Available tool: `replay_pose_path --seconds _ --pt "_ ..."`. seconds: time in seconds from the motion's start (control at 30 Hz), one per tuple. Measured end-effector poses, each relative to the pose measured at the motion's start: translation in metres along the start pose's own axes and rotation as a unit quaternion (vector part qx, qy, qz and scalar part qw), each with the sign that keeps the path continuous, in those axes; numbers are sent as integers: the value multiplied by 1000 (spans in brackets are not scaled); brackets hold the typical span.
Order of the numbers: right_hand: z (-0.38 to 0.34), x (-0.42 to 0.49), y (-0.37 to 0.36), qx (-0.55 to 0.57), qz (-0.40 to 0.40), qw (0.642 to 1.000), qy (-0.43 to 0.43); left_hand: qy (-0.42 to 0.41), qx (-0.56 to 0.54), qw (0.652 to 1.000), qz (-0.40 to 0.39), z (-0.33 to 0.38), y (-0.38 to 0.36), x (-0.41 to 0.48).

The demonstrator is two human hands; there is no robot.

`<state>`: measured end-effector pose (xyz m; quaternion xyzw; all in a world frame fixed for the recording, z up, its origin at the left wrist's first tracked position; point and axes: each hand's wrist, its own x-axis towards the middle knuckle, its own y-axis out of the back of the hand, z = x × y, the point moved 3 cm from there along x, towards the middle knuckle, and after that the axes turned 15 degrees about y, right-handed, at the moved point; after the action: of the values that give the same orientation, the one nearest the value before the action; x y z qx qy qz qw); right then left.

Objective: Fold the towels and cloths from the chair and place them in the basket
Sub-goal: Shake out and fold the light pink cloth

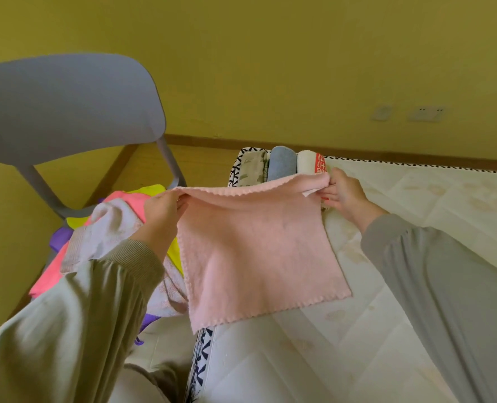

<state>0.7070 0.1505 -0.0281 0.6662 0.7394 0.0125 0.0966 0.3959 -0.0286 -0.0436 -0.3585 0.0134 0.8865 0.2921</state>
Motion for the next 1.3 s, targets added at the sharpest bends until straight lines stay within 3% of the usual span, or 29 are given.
replay_pose_path --seconds 0.1,0.2,0.3,0.47,0.73,0.97,1.07,1.13,1.23,1.3 --pt "1 -9 4 -37 48 998 12 30 6 999 -24 -12 8 -4" --pt "11 -24 12 -58 61 996 11 26 2 1000 2 -27 17 -19" --pt "24 -42 24 13 62 998 -5 34 -14 999 32 -46 31 -35" --pt "59 -72 47 144 21 988 -55 63 -7 998 12 -89 60 -47" --pt "110 -101 56 126 -14 969 -211 203 95 974 37 -144 85 -51" --pt "117 -93 50 19 29 978 -204 142 126 980 63 -142 81 -52" --pt "109 -89 50 59 23 981 -181 125 22 991 -31 -136 82 -53" --pt "104 -93 51 94 8 981 -171 143 12 985 -95 -137 84 -53" --pt "113 -104 60 20 -10 982 -186 180 110 976 -63 -148 93 -60" --pt "120 -112 65 -13 -7 982 -191 189 107 976 -28 -157 100 -63"
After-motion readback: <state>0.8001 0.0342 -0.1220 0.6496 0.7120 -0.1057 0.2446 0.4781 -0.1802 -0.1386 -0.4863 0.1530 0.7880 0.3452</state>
